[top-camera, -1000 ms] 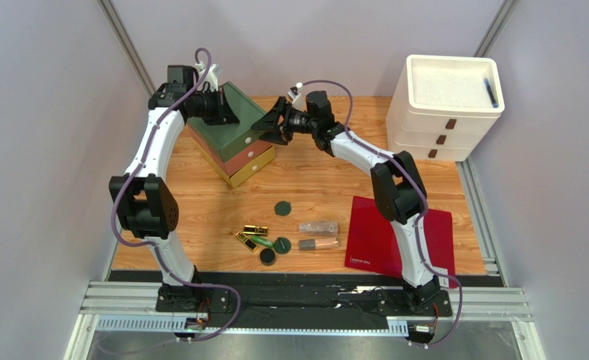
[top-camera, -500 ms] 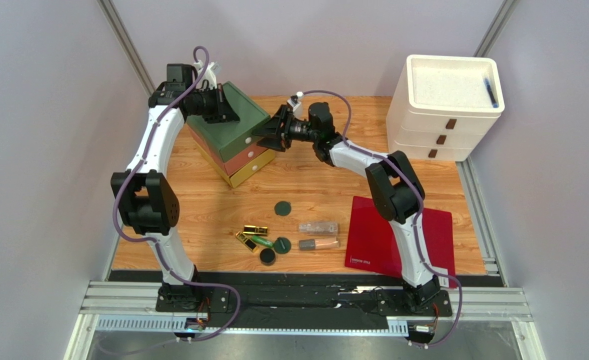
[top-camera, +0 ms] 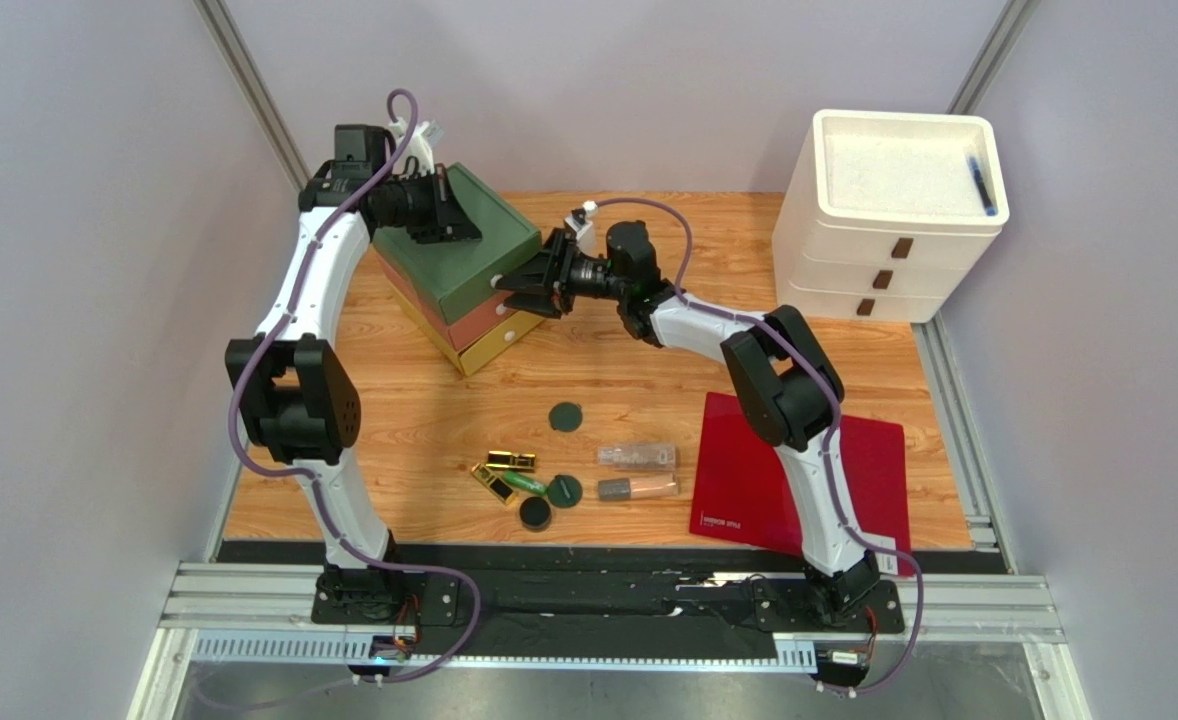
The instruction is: Organize the makeup
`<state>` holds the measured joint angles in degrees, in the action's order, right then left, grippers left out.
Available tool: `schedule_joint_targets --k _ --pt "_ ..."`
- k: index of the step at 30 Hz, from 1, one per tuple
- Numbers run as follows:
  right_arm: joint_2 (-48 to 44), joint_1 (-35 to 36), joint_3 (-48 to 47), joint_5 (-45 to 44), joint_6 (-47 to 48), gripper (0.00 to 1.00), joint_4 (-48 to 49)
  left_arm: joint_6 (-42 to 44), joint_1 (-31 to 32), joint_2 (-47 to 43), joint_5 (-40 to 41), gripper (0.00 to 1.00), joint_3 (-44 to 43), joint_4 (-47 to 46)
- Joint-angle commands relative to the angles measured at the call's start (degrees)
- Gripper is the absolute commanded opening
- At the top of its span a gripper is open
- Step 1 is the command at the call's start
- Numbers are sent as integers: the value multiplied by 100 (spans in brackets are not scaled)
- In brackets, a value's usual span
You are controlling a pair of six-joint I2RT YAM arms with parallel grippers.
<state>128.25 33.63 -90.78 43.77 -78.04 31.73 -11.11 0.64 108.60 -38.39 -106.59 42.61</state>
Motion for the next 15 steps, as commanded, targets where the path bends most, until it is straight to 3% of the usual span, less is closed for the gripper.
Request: schedule_joint_targets --k 1,15 --pt "-186 39 -88 -105 -98 52 317 92 -29 250 183 0 -11 388" --pt "191 47 -712 -255 -36 51 -298 215 -29 311 86 0 85 494"
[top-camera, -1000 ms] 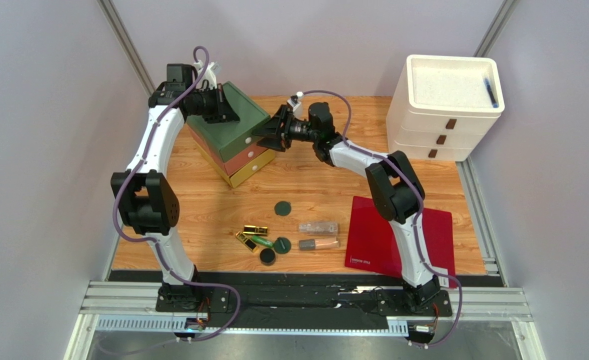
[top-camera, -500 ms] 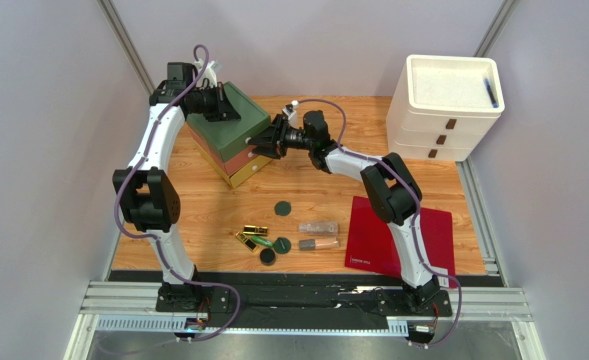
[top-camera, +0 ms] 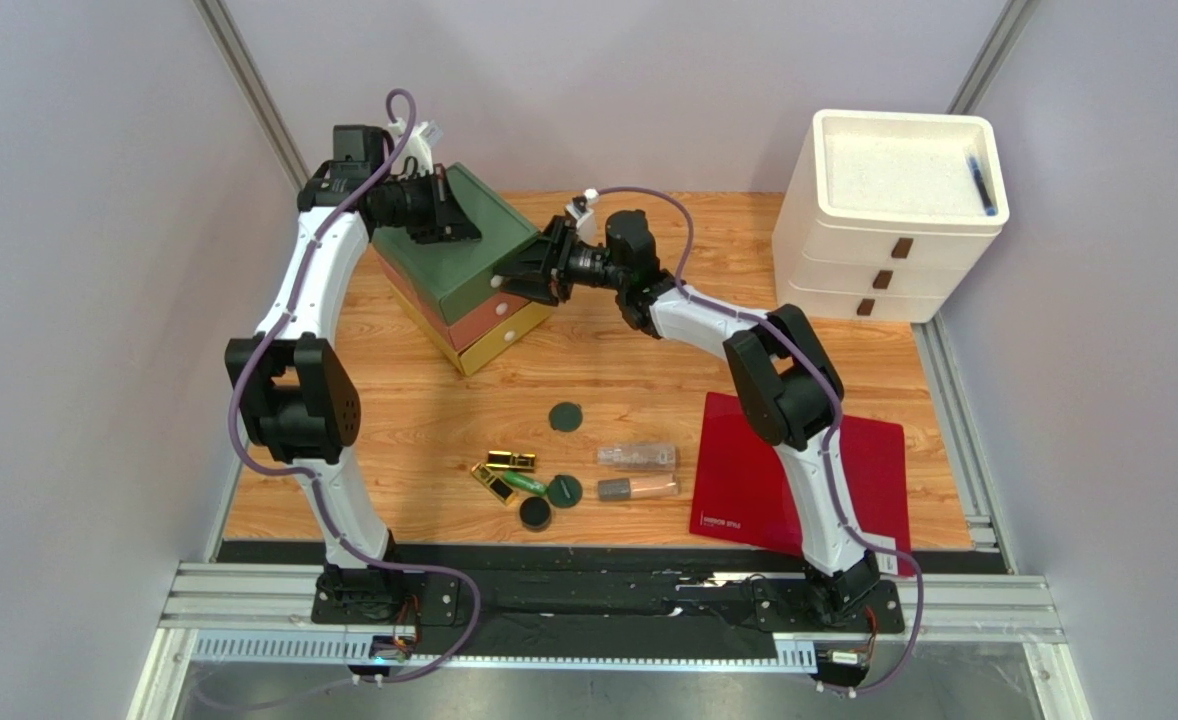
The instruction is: Organize the makeup
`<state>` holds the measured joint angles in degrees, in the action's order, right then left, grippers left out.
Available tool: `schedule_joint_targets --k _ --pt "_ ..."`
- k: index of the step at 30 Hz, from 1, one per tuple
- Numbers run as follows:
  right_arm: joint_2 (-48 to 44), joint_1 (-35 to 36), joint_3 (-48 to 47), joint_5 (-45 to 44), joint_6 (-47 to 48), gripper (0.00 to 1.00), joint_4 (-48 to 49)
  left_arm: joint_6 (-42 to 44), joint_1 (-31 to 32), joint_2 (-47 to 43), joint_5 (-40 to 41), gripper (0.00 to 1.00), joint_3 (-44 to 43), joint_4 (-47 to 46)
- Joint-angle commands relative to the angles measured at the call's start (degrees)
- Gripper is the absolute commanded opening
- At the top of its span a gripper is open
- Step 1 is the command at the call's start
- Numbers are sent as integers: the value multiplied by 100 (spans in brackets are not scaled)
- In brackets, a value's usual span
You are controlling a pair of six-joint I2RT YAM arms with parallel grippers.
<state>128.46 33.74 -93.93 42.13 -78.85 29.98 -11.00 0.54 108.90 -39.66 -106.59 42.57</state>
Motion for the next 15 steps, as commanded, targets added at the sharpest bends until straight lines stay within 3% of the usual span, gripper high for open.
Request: schedule_joint_targets --k 1,15 --pt "196 28 -450 -91 28 50 -167 204 -18 289 213 0 85 498" --pt "390 54 -653 -196 19 45 -326 283 -27 395 151 0 -11 586"
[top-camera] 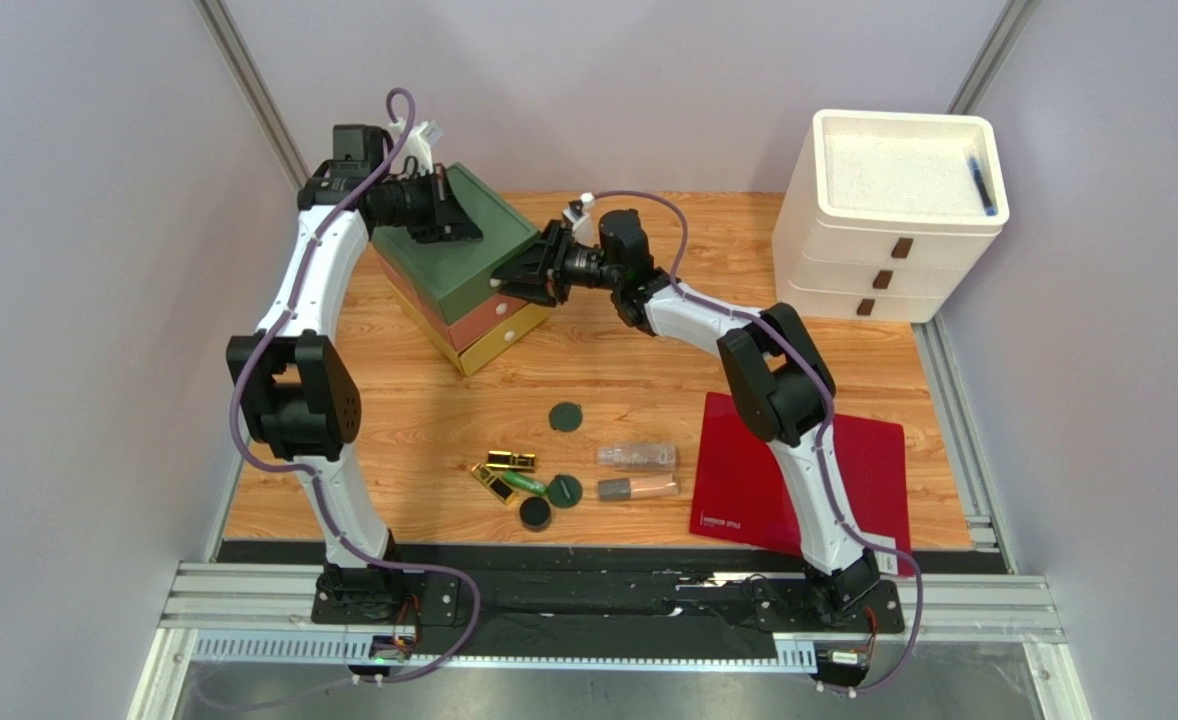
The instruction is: Organize the makeup
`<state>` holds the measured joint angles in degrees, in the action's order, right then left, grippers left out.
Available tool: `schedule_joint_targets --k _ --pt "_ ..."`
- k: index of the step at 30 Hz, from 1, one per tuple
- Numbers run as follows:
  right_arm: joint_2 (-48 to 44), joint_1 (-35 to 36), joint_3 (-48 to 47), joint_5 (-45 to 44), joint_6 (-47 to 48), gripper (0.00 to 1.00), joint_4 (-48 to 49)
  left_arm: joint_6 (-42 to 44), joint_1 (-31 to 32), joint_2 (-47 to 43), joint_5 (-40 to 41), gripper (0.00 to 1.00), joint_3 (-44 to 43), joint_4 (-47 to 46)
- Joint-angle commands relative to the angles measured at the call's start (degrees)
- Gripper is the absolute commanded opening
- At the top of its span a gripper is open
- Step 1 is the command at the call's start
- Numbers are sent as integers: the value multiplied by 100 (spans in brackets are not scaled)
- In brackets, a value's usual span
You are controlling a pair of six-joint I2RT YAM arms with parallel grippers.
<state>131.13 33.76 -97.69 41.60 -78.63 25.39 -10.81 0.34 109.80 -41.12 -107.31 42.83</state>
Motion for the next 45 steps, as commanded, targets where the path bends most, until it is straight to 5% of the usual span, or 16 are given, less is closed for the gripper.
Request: schedule_joint_targets --k 1,15,45 --pt "158 52 -329 -144 -12 45 142 281 1 314 298 0 61 577" --pt "211 122 -470 -170 58 0 -262 290 1 358 289 0 61 604" --pt "-2222 87 2395 -240 462 0 -658 281 -227 578 245 0 -10 613"
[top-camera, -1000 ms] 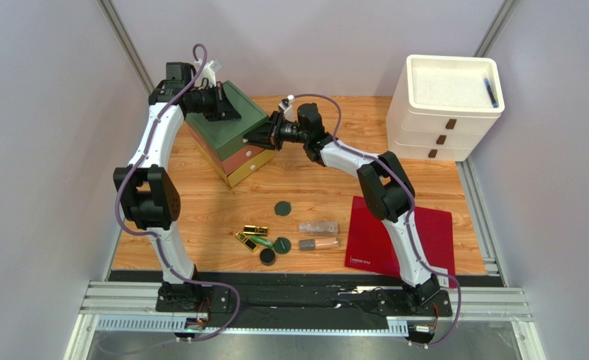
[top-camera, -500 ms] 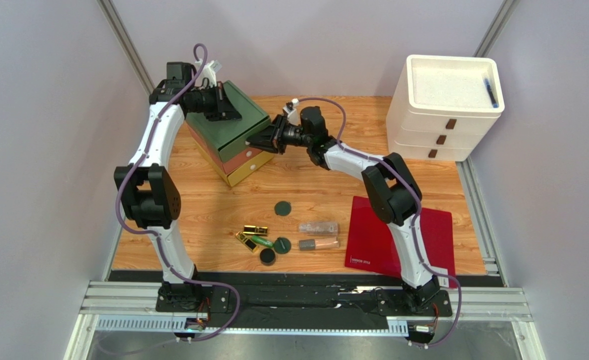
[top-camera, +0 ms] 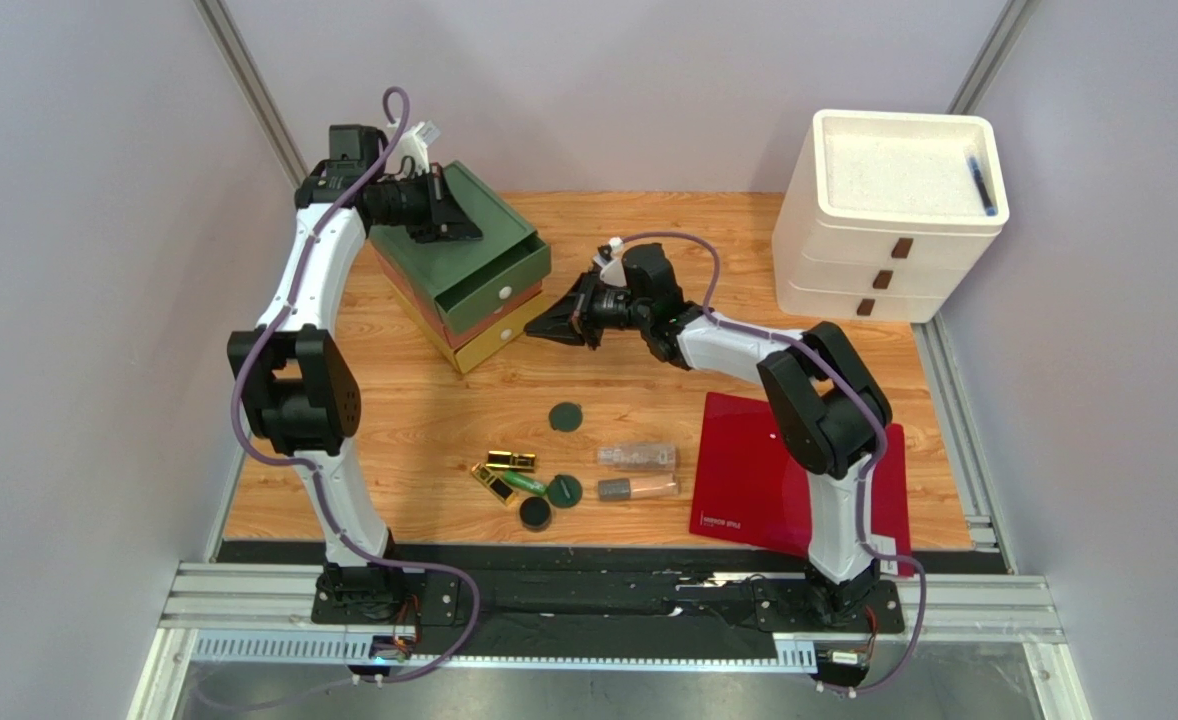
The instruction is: Organize the makeup
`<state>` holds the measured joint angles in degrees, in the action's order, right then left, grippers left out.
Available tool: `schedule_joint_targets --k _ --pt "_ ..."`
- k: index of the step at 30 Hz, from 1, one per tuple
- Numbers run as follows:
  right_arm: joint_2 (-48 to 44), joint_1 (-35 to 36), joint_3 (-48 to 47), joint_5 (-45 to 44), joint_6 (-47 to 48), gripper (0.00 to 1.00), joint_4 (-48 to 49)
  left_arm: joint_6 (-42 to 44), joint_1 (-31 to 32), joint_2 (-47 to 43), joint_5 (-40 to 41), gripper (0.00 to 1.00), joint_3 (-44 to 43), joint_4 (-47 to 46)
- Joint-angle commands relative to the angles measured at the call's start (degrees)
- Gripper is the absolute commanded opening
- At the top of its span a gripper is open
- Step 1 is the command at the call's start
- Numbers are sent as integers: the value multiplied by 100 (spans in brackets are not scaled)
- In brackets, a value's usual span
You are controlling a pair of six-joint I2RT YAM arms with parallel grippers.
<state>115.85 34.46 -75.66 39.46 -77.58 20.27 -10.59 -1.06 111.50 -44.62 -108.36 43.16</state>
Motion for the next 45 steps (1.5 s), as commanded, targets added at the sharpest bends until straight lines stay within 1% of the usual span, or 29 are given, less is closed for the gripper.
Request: schedule_joint_targets --k 1,3,4,5,6,8,9,11,12,13,14,15,16,17,19,24,25,27,28,31,36,38,41,45 --pt "-739 17 192 -70 445 0 -251 250 -87 416 578 0 95 580" --pt "-775 17 52 -70 751 1 -496 259 -87 425 577 0 78 571" --pt "-757 17 8 -35 814 5 -498 259 -87 451 560 0 78 571" --pt "-740 17 -54 0 858 12 -481 259 -87 460 560 0 69 571" --pt "-713 17 -72 26 824 24 -376 250 -87 460 551 0 60 571" --pt "-582 17 -55 79 675 32 -122 268 -79 478 542 0 43 580" --pt "-529 17 -20 105 474 37 228 277 -79 486 542 0 51 589" --pt "-432 17 -63 114 341 41 398 286 -79 504 533 0 16 606" --pt "-432 17 -176 53 375 48 329 294 -87 513 533 0 16 624" --pt "-449 17 -264 9 436 50 172 303 -96 513 533 0 8 641" --pt "-484 17 -378 -35 567 55 -282 312 -79 513 542 0 7 641" --pt "-511 17 -684 -174 891 58 -618 312 -70 495 533 0 7 650" --pt "-537 17 -844 -254 1103 59 -995 321 -87 504 533 0 7 659" --pt "-537 8 -1045 -403 1270 60 -1643 312 -87 495 533 0 16 659" --pt "-529 -9 -1503 -553 1579 60 -2357 329 -87 478 551 0 42 659" --pt "-424 -71 -2031 -904 1667 59 -3010 338 -96 495 542 0 69 659" --pt "-380 -88 -2249 -984 1702 59 -3386 338 -87 495 542 0 69 659" --pt "-187 -106 -2558 -1212 1807 59 -3827 338 -96 504 542 0 78 659" --pt "-108 -106 -2925 -1300 1921 59 -4308 347 -96 504 542 0 78 659" --pt "183 -115 -3532 -1625 1993 59 -5039 338 -87 513 560 0 95 659" --pt "446 -123 -4044 -2012 1975 58 -5340 312 -96 521 542 0 148 615" --pt "569 -115 -4376 -2109 2001 58 -5665 312 -96 522 551 0 166 606" --pt "737 -123 -4493 -2136 1879 57 -5762 312 -87 522 542 0 183 606" --pt "816 -115 -4519 -2118 1799 56 -5622 303 -96 522 542 0 201 598"
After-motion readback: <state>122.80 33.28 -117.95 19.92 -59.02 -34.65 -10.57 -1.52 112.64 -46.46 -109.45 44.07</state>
